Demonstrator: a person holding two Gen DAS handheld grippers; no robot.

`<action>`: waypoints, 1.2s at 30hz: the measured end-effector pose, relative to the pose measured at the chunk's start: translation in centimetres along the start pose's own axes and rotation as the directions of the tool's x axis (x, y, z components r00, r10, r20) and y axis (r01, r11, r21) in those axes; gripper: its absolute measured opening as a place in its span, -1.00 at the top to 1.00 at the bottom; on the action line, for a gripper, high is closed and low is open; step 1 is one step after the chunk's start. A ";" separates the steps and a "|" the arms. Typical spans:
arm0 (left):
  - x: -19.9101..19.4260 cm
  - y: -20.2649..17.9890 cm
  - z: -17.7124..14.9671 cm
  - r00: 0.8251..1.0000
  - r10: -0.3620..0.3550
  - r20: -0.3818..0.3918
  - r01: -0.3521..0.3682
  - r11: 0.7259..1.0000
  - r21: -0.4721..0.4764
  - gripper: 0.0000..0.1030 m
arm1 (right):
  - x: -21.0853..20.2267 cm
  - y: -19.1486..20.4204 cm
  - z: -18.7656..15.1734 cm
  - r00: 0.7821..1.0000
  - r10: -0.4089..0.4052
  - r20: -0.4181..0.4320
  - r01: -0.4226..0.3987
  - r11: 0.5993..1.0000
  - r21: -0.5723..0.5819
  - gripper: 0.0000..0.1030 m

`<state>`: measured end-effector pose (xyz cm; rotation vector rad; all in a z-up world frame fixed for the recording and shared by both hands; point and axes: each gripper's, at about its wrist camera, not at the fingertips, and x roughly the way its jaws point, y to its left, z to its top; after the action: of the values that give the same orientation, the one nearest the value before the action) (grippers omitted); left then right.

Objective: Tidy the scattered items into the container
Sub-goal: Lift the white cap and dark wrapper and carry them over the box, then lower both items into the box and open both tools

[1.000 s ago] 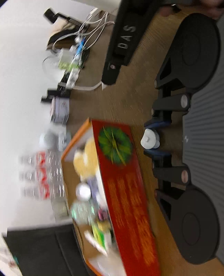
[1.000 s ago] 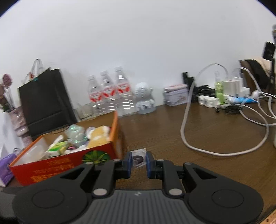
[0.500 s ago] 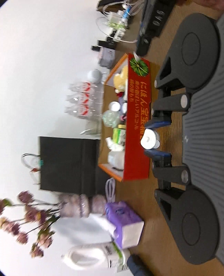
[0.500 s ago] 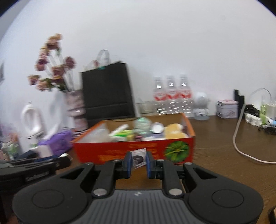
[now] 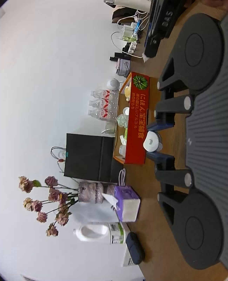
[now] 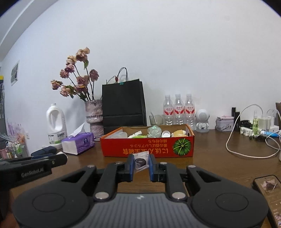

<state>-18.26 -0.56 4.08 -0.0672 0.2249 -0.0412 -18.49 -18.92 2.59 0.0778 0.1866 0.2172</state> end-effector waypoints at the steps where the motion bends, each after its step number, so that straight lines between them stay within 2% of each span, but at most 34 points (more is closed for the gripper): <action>1: 0.0 0.0 0.1 1.000 -0.002 -0.002 0.002 1.000 -0.001 0.48 | -0.2 -0.1 0.0 1.000 -0.003 0.011 0.003 1.000 -0.005 0.70; 6: 0.8 -0.2 0.8 1.000 -0.014 0.010 0.014 1.000 0.000 0.48 | 0.4 -0.6 0.9 1.000 -0.005 0.022 0.005 1.000 -0.009 0.70; 10: 4.0 -0.6 3.1 0.998 -0.039 0.051 0.039 0.999 0.014 0.47 | 3.6 -1.7 2.7 1.000 -0.006 0.023 0.006 1.000 0.006 0.70; 14: 10.6 -1.1 7.6 0.992 -0.090 0.083 0.090 0.996 0.007 0.47 | 10.2 -3.4 6.8 0.999 0.009 0.040 -0.011 0.999 0.052 0.70; 16: 14.0 -1.5 9.7 0.989 -0.080 0.123 0.078 0.997 0.020 0.47 | 14.6 -3.9 9.0 0.999 0.025 0.044 -0.025 1.000 0.013 0.69; 18: 17.4 -1.7 11.4 0.983 -0.086 0.161 0.079 0.996 0.052 0.47 | 18.7 -4.5 10.6 0.999 0.007 0.037 -0.007 1.000 0.004 0.69; 20: 20.8 -1.7 12.9 0.988 -0.075 0.136 0.069 0.996 0.047 0.47 | 22.7 -5.6 12.2 1.000 -0.009 0.001 0.009 1.000 0.012 0.69; 24: 26.5 -1.7 14.7 0.998 -0.055 0.025 0.054 0.998 0.016 0.47 | 29.1 -6.9 13.9 0.996 -0.048 -0.072 0.048 0.999 -0.010 0.69; 26: 28.3 -1.7 15.1 0.998 -0.055 -0.043 0.055 0.998 -0.002 0.47 | 30.7 -7.3 14.4 0.992 -0.059 -0.110 0.059 0.998 0.001 0.69; 28: 29.3 -1.5 15.7 0.990 -0.080 -0.113 0.078 0.997 -0.017 0.47 | 31.4 -7.4 15.3 0.986 -0.025 -0.163 0.029 0.999 0.020 0.69; 29: 29.8 -1.4 16.3 0.981 -0.098 -0.169 0.098 0.995 -0.013 0.47 | 32.0 -7.5 15.9 0.974 -0.005 -0.225 0.011 1.000 0.023 0.69; 30: 30.6 -1.3 16.8 0.963 -0.115 -0.243 0.120 0.993 0.003 0.47 | 32.5 -7.3 16.4 0.955 0.010 -0.298 -0.006 1.000 0.015 0.70; 31: 31.6 -1.4 17.2 0.933 -0.128 -0.337 0.143 0.989 0.021 0.47 | 33.5 -7.3 16.8 0.924 0.025 -0.383 -0.027 1.000 0.000 0.69; 33: 33.8 -1.2 17.2 0.864 -0.117 -0.490 0.154 0.988 0.035 0.48 | 36.2 -7.4 17.2 0.830 0.053 -0.555 -0.078 0.997 -0.020 0.70; 36: 36.8 -0.2 16.3 0.770 -0.096 -0.631 0.129 0.992 0.008 0.48 | 39.9 -8.3 15.8 0.670 0.117 -0.733 -0.097 0.993 0.070 0.70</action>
<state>21.24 -1.51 11.82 -0.0131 0.9006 -0.1921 24.52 -19.05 10.23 0.0203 1.0105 0.3591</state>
